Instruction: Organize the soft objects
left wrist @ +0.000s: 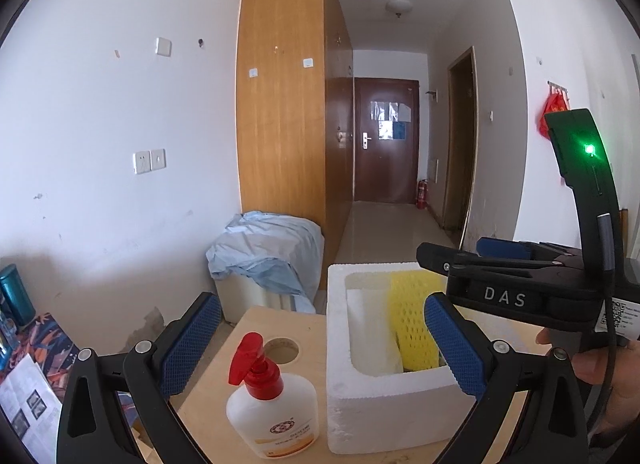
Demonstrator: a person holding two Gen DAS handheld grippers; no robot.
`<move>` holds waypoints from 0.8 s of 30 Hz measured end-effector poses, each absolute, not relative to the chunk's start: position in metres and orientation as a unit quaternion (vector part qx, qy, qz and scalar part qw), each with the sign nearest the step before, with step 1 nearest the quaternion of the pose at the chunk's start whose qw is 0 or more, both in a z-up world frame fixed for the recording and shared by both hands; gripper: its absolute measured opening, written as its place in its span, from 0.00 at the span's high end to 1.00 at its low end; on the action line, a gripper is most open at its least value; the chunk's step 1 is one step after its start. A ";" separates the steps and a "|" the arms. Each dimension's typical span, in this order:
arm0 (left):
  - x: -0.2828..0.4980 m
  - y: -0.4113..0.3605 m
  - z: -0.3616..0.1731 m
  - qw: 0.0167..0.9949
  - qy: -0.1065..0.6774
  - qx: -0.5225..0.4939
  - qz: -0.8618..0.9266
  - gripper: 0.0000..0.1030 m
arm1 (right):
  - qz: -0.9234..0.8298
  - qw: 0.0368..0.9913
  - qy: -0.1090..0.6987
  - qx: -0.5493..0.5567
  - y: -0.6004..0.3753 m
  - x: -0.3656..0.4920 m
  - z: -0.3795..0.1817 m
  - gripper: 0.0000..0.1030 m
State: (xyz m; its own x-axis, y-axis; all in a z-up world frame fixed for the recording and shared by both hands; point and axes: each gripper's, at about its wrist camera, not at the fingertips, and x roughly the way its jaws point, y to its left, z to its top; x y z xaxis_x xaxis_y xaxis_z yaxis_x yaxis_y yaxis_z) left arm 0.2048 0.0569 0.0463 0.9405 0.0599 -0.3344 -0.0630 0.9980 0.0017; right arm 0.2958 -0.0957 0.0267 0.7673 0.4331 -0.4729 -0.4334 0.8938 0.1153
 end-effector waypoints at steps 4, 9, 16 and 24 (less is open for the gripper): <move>0.205 0.058 0.047 0.985 0.169 -0.003 0.031 0.01 | 0.225 0.941 0.252 -0.007 -0.093 0.295 0.026 0.17; 0.205 0.059 0.047 0.985 0.167 -0.007 0.032 0.01 | 0.221 0.941 0.255 -0.005 -0.097 0.294 0.027 0.16; 0.201 0.058 0.048 0.985 0.169 -0.006 0.031 0.01 | 0.211 0.944 0.255 0.000 -0.104 0.286 0.030 0.15; 0.188 0.054 0.052 0.986 0.166 0.001 0.031 0.01 | 0.202 0.947 0.250 0.008 -0.117 0.264 0.038 0.15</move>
